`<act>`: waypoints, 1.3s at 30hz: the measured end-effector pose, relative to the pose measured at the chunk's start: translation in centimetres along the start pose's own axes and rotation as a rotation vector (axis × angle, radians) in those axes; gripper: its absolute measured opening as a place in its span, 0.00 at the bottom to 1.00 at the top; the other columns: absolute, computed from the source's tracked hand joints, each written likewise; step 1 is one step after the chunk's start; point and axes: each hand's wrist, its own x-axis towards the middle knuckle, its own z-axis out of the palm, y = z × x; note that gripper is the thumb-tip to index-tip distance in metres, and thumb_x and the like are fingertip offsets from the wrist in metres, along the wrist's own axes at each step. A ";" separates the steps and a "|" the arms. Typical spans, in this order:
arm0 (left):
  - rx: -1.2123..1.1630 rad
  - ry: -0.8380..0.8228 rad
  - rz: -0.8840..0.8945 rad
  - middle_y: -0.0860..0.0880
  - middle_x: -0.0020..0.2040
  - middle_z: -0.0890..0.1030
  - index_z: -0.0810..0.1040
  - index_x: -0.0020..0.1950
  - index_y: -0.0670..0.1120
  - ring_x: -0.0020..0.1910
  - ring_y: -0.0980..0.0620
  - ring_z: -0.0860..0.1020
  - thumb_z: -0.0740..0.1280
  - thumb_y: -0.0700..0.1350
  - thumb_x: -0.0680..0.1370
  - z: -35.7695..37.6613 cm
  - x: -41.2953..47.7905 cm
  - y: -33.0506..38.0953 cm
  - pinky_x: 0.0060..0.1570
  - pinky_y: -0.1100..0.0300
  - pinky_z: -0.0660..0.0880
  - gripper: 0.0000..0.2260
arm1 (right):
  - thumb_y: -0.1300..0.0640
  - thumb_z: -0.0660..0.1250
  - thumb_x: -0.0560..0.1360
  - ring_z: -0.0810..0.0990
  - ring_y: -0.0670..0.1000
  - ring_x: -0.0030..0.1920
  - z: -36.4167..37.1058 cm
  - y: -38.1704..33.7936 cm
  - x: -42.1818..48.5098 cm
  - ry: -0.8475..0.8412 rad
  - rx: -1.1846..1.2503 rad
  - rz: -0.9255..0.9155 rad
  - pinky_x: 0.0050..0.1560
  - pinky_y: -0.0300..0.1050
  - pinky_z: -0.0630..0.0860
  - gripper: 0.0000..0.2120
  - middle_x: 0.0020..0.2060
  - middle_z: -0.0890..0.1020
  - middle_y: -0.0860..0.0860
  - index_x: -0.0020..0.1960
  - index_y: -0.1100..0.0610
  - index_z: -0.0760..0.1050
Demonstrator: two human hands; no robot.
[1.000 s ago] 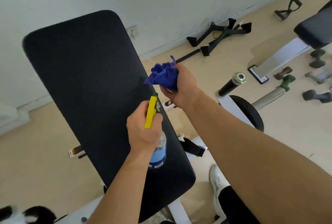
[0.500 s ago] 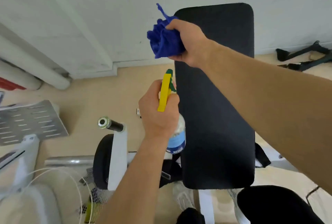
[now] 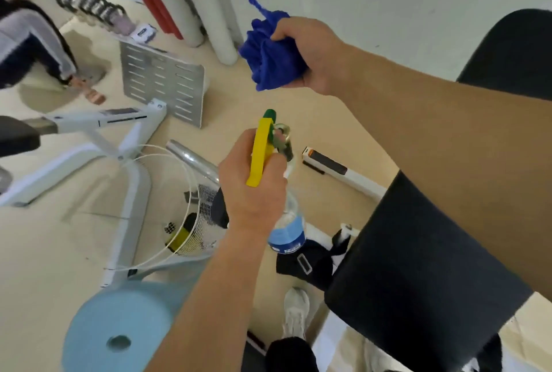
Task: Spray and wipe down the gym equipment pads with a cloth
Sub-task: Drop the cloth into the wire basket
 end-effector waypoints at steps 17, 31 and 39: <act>0.061 0.461 -0.226 0.60 0.37 0.84 0.82 0.44 0.52 0.34 0.59 0.79 0.63 0.39 0.70 -21.7 4.3 -11.0 0.32 0.57 0.80 0.12 | 0.66 0.62 0.73 0.86 0.62 0.48 21.1 12.2 8.5 -0.334 -0.344 0.184 0.48 0.62 0.83 0.19 0.47 0.86 0.57 0.64 0.60 0.73; 0.123 0.610 -0.237 0.59 0.40 0.84 0.83 0.48 0.54 0.30 0.54 0.78 0.62 0.39 0.70 -34.9 9.3 -18.6 0.37 0.37 0.82 0.14 | 0.68 0.56 0.69 0.86 0.61 0.49 33.8 19.0 13.6 -0.407 -0.636 0.345 0.51 0.63 0.82 0.24 0.51 0.86 0.58 0.64 0.61 0.71; 0.152 0.658 -0.252 0.56 0.40 0.83 0.83 0.50 0.49 0.33 0.49 0.79 0.63 0.39 0.70 -37.3 8.8 -19.3 0.38 0.37 0.81 0.13 | 0.70 0.55 0.71 0.86 0.58 0.50 35.7 22.4 13.4 -0.499 -0.743 0.405 0.51 0.65 0.81 0.23 0.55 0.84 0.60 0.65 0.60 0.68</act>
